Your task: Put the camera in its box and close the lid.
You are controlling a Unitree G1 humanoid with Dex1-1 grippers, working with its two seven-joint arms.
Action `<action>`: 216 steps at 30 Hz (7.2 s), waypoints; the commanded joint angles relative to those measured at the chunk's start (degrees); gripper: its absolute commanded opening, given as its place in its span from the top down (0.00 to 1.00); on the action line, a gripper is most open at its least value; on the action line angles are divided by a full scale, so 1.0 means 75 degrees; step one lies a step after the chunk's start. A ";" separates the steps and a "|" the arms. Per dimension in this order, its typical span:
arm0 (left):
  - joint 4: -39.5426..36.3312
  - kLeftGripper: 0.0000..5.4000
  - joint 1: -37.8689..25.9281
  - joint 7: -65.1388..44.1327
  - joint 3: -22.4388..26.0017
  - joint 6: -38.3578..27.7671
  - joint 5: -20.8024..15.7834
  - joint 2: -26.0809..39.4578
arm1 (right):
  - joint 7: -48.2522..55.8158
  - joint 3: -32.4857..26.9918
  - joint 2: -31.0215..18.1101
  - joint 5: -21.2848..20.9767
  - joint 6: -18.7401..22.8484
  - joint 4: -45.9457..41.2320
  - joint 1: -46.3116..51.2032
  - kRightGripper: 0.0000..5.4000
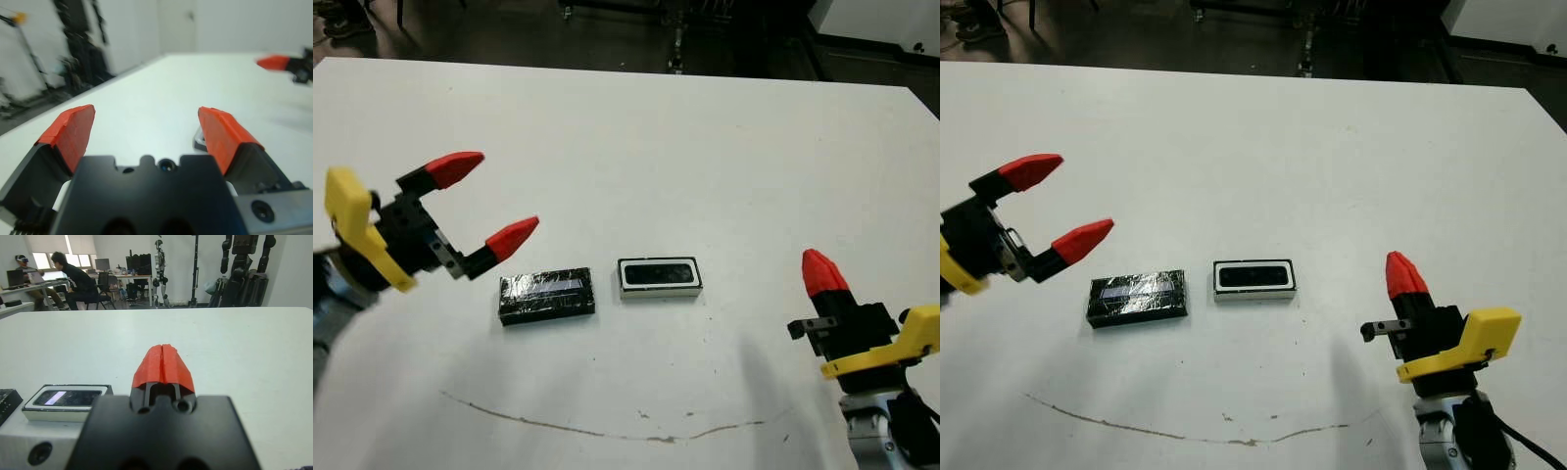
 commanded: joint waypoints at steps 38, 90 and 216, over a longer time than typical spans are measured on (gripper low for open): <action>0.0332 0.00 -0.2135 -0.2327 -0.3084 0.2082 0.1866 0.0401 | -0.0459 0.0171 -0.0161 0.0036 0.0064 -0.0054 0.0034 1.00; 0.0965 0.00 -0.2227 -0.2299 -0.4207 0.1727 0.3792 0.0245 | -0.0411 0.0266 -0.0183 0.0079 0.0023 -0.0026 0.0102 1.00; 0.2016 0.41 -0.2873 -0.0691 -0.4539 0.2288 0.3046 -0.2280 | -0.0776 0.0622 -0.0256 0.0115 0.0169 -0.0074 0.0107 1.00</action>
